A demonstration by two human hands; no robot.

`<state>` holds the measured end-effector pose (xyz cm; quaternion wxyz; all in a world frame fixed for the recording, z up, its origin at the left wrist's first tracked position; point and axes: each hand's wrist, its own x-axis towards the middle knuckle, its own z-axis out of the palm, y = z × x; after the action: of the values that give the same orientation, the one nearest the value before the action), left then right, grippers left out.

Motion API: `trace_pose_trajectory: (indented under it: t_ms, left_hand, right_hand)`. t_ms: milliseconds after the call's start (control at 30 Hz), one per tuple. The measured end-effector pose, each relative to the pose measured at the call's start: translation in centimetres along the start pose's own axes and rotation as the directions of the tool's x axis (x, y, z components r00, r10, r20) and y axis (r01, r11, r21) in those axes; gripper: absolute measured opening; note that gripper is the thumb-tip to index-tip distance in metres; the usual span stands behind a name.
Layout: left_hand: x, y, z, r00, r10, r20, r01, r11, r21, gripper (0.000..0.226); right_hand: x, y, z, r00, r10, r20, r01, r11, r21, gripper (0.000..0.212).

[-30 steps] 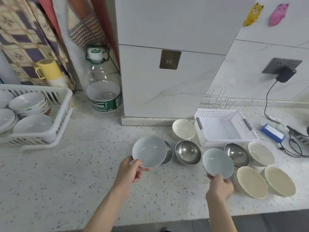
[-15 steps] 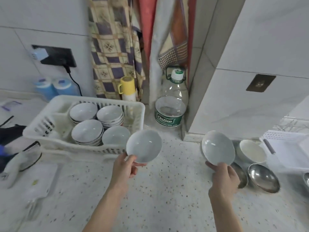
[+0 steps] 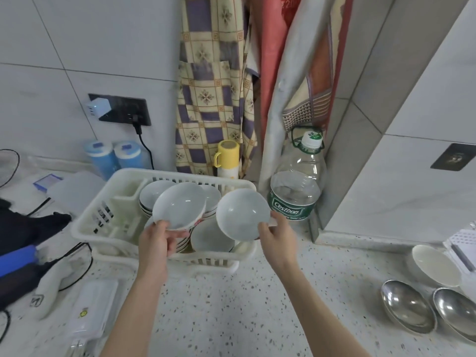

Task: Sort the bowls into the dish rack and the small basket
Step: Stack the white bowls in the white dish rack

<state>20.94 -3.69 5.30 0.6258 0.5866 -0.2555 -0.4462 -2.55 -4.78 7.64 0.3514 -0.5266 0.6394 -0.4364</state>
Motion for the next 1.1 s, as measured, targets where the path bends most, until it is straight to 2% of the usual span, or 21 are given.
trace_pose_trajectory:
  t_ms: [100, 200, 333, 500, 733, 800, 1000, 1100]
  left_hand:
    - [1.1, -0.1, 0.4, 0.999, 0.038, -0.014, -0.038, 0.999, 0.004, 0.012]
    - [1.5, -0.5, 1.0, 0.996, 0.091, -0.020, -0.090, 0.996, 0.022, 0.009]
    - [1.7, -1.4, 1.5, 0.993, 0.115, -0.035, -0.116, 0.993, -0.024, 0.010]
    - [1.6, -2.3, 1.3, 0.991, 0.114, -0.063, -0.118, 0.991, -0.069, 0.011]
    - [1.4, -3.2, 1.0, 0.991, 0.063, -0.115, -0.076, 0.990, -0.118, 0.023]
    - [1.1, -3.0, 1.1, 0.990, 0.066, -0.128, -0.083, 0.987, -0.135, 0.031]
    - [0.8, -2.6, 1.2, 0.989, 0.058, -0.133, -0.077, 0.987, -0.142, 0.035]
    - [0.8, -2.5, 1.1, 0.991, 0.040, -0.130, -0.060, 0.986, -0.153, 0.032]
  right_hand:
    - [0.8, 0.0, 1.8, 0.998, 0.027, 0.058, -0.023, 0.997, -0.069, 0.030]
    - [1.6, 0.2, 3.3, 0.990, 0.060, 0.131, -0.022, 0.962, -0.271, 0.036]
    - [2.3, 0.8, 4.8, 0.983, 0.050, 0.179, 0.041, 0.881, -0.471, 0.040]
    - [2.8, 0.8, 6.2, 0.983, -0.006, 0.182, 0.128, 0.735, -0.666, 0.033]
    - [2.6, 1.1, 7.0, 0.983, -0.046, 0.178, 0.170, 0.605, -0.778, 0.017]
    - [2.6, 1.3, 7.2, 0.982, -0.054, 0.182, 0.180, 0.578, -0.796, 0.022]
    - [2.6, 1.5, 7.6, 0.980, -0.009, 0.200, 0.180, 0.470, -0.864, 0.027]
    - [2.8, 1.4, 7.9, 0.974, 0.026, 0.226, 0.192, 0.441, -0.877, 0.018]
